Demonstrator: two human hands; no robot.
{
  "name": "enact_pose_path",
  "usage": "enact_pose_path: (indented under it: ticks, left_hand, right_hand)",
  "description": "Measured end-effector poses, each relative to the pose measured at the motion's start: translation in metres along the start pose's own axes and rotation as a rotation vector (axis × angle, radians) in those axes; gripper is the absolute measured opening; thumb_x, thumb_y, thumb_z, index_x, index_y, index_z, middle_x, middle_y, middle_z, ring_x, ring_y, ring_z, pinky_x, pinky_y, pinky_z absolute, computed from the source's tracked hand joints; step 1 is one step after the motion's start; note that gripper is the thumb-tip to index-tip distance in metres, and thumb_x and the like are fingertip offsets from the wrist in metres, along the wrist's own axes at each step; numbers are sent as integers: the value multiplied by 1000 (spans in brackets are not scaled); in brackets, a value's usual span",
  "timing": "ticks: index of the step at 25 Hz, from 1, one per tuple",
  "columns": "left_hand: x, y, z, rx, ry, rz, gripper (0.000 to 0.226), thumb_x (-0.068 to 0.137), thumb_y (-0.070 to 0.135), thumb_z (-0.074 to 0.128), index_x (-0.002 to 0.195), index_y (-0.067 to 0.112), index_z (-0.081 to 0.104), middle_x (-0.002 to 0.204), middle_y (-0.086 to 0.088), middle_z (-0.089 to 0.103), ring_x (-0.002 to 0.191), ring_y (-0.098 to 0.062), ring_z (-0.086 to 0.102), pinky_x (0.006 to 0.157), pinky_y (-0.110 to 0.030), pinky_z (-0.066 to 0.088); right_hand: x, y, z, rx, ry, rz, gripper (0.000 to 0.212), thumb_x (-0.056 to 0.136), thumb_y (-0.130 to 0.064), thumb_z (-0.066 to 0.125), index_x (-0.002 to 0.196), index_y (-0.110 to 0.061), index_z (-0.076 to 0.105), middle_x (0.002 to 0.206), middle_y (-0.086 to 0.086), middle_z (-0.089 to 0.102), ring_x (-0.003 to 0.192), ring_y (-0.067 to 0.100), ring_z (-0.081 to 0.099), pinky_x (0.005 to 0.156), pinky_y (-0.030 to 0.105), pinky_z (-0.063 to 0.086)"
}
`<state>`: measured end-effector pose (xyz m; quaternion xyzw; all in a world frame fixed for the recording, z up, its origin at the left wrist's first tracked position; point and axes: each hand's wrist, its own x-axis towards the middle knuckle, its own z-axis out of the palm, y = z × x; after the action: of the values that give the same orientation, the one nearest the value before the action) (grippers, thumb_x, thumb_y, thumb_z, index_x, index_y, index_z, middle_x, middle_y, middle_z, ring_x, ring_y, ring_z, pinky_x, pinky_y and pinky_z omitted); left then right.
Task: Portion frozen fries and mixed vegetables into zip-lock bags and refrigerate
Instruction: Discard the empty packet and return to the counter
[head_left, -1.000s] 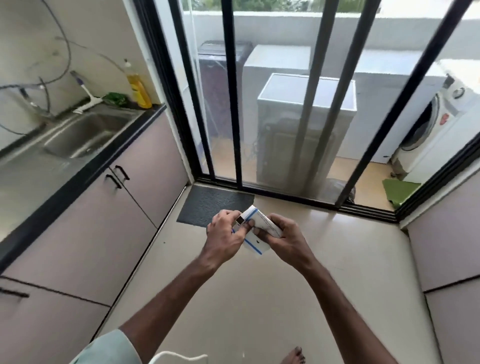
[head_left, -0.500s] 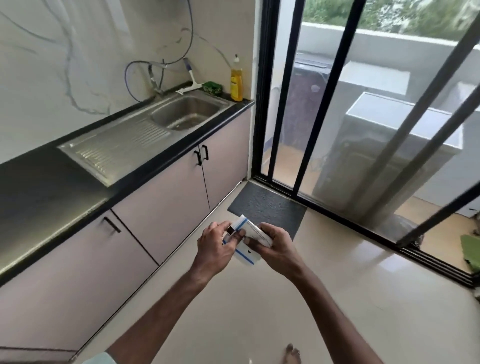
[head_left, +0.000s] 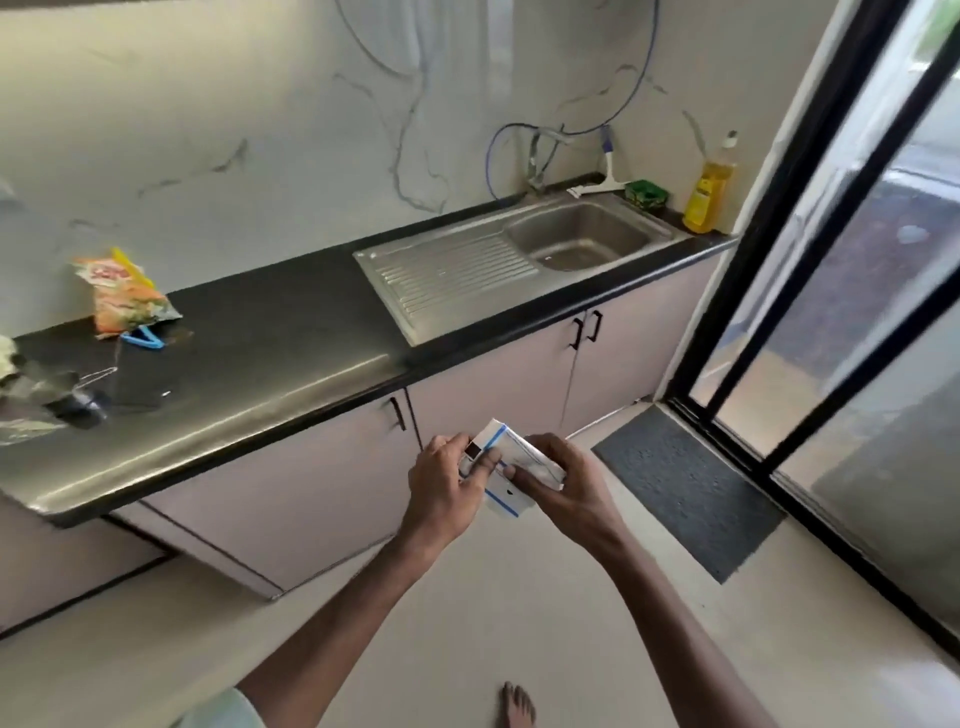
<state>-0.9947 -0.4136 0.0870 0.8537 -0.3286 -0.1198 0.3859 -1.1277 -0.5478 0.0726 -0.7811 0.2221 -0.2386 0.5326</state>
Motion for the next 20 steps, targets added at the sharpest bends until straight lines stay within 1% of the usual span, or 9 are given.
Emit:
enact_pose_path:
  ticks: [2, 4, 7, 9, 11, 12, 15, 17, 20]
  left_hand:
    - [15, -16, -22, 49, 55, -28, 45, 97, 60, 53, 113, 20, 68, 101, -6, 59, 96, -24, 59, 84, -47, 55]
    - [29, -33, -46, 77, 109, -76, 49, 98, 59, 51, 119, 18, 67, 103, -5, 59, 97, -22, 58, 85, -48, 55]
    - [41, -57, -79, 74, 208, -136, 65, 90, 73, 43, 120, 19, 67, 105, -3, 62, 99, -20, 60, 84, -48, 56]
    - [45, -74, -95, 86, 292, -151, 64, 89, 71, 42, 123, 22, 65, 108, 3, 62, 101, -17, 59, 87, -46, 54]
    - [47, -82, -108, 103, 352, -145, 65, 89, 70, 45, 126, 20, 62, 107, 9, 58, 100, -16, 58, 88, -46, 53]
    - [48, -88, -114, 103, 376, -145, 66, 89, 70, 46, 128, 19, 61, 106, 10, 56, 101, -18, 58, 90, -48, 52]
    - [51, -114, -134, 84, 393, -172, 68, 89, 69, 49, 136, 19, 56, 114, 2, 62, 111, -25, 59, 100, -57, 48]
    - [52, -138, -149, 62, 400, -195, 71, 88, 72, 47, 139, 23, 54, 120, 2, 62, 116, -24, 57, 103, -58, 46]
    - [57, -175, -171, 46, 405, -199, 72, 85, 73, 49, 138, 25, 56, 131, 5, 62, 129, -22, 52, 109, -57, 40]
  right_hand:
    - [33, -6, 27, 40, -89, -17, 17, 91, -34, 82, 102, -24, 73, 84, -12, 72, 72, 4, 64, 64, 21, 48]
    - [63, -12, 54, 102, -184, -42, 14, 93, -30, 81, 101, -21, 73, 82, -12, 71, 70, 3, 64, 64, 21, 49]
    - [101, -22, 94, 129, -306, -88, 15, 94, -29, 79, 103, -19, 72, 86, -6, 74, 76, 12, 72, 63, 34, 58]
    - [122, -27, 120, 137, -372, -117, 15, 94, -28, 78, 103, -17, 72, 88, -1, 74, 78, 18, 74, 64, 41, 60]
    - [136, -29, 143, 160, -414, -126, 17, 95, -29, 77, 106, -17, 72, 91, 0, 74, 80, 18, 74, 65, 40, 61]
    - [143, -31, 156, 175, -436, -128, 19, 95, -30, 77, 109, -17, 73, 93, 0, 74, 81, 16, 73, 65, 37, 60]
    - [157, -38, 193, 152, -500, -144, 25, 94, -32, 77, 113, -16, 72, 95, -6, 73, 82, 10, 72, 66, 23, 55]
    - [163, -41, 219, 114, -511, -139, 28, 95, -34, 76, 116, -16, 70, 98, -8, 74, 86, 10, 74, 67, 24, 58]
    - [179, -35, 254, 96, -447, -43, 27, 93, -39, 78, 113, -24, 67, 99, -7, 75, 88, 13, 75, 71, 33, 63]
